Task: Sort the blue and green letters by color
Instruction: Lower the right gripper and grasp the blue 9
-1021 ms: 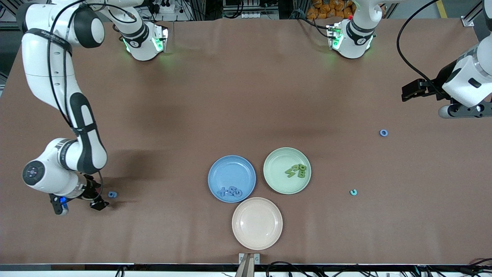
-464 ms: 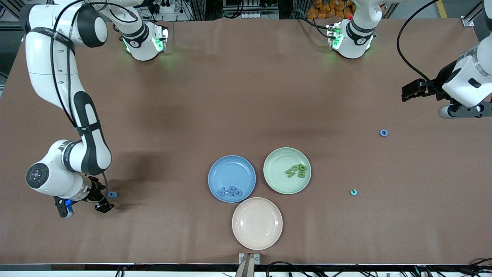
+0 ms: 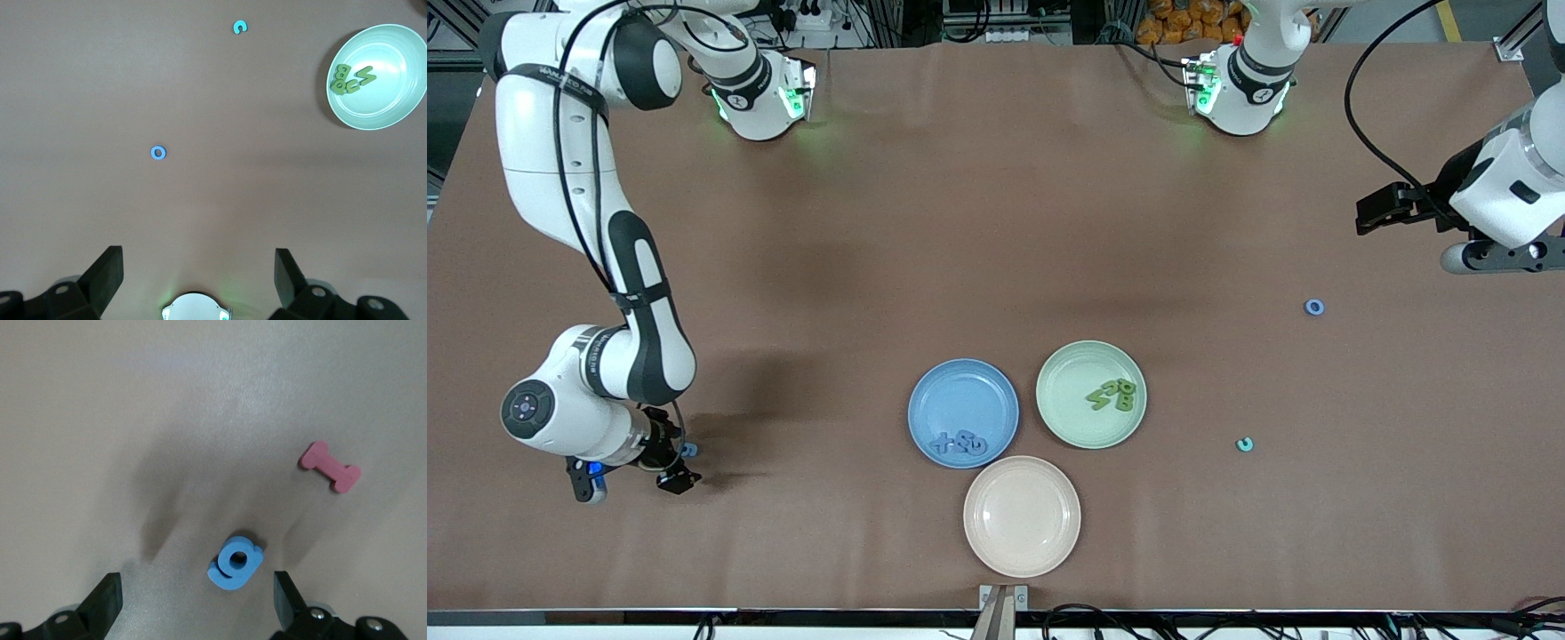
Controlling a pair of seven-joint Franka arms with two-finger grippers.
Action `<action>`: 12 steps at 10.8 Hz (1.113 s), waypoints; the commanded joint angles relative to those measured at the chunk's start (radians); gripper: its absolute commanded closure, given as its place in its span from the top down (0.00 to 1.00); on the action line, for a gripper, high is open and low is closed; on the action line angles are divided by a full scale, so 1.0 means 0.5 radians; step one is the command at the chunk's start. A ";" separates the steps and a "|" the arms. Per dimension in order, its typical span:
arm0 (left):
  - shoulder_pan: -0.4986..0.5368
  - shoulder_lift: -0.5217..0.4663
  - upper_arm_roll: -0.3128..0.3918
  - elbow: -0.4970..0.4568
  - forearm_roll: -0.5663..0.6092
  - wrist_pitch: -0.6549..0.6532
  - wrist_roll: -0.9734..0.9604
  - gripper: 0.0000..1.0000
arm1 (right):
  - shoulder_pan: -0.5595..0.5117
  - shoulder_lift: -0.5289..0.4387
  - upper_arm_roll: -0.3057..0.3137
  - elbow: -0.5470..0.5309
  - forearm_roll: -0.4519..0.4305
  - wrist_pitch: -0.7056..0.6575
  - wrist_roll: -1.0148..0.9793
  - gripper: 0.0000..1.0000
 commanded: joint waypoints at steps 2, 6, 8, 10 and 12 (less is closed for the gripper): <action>0.016 0.003 0.000 0.002 -0.040 0.013 0.057 1.00 | -0.032 0.067 0.000 0.029 0.013 0.048 0.010 1.00; 0.013 0.003 0.000 0.002 -0.040 0.013 0.054 1.00 | -0.039 0.070 0.000 0.026 0.019 0.048 -0.021 0.98; 0.013 0.006 0.000 0.002 -0.040 0.013 0.054 1.00 | -0.026 0.070 0.000 0.026 0.019 0.048 -0.024 0.68; 0.013 0.006 0.000 0.002 -0.040 0.013 0.054 1.00 | -0.020 0.064 0.000 0.026 0.012 0.048 -0.130 0.00; 0.013 0.012 0.000 0.002 -0.040 0.013 0.054 1.00 | -0.032 0.055 0.000 0.020 0.019 0.048 -0.263 0.00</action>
